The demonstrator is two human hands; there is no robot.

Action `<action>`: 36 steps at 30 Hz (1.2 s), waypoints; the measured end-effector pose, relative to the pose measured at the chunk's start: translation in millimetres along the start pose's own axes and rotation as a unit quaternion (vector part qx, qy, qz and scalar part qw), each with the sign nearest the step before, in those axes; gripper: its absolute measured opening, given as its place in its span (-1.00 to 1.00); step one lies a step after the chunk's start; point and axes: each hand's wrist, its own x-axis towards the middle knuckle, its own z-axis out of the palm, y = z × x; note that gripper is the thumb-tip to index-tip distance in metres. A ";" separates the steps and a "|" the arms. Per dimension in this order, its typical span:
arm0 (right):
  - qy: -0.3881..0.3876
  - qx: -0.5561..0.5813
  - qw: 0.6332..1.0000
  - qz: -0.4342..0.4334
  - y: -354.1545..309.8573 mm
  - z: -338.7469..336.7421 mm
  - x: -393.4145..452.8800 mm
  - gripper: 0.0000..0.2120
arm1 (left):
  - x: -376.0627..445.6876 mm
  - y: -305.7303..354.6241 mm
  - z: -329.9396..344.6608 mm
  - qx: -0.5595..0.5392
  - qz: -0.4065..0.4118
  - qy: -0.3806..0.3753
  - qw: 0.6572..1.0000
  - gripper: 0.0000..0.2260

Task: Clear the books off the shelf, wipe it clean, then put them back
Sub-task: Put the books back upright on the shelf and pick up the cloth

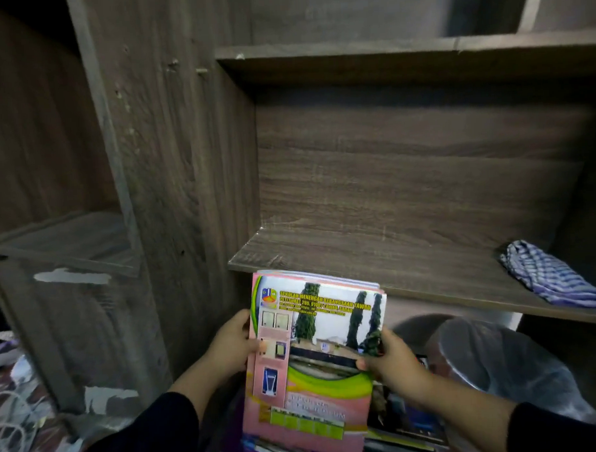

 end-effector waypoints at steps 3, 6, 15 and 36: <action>0.005 0.065 0.997 -0.029 -45.0 -19.3 1.0 -0.62 | -5.6 47.2 -7.7 -0.041 0.062 0.030 0.997 -0.74; 0.031 0.115 0.992 -0.049 -87.7 -36.6 7.2 -0.76 | -10.1 101.7 -7.8 -0.117 0.097 0.051 0.987 -0.80; 0.139 0.252 0.950 -0.125 -149.8 -72.7 48.4 -0.87 | 42.7 178.1 18.3 -0.197 0.138 0.107 0.965 -0.92; 0.299 -0.276 0.906 0.119 -78.6 -107.1 130.5 -0.63 | 131.7 155.8 79.5 0.334 -0.001 0.127 0.934 -0.75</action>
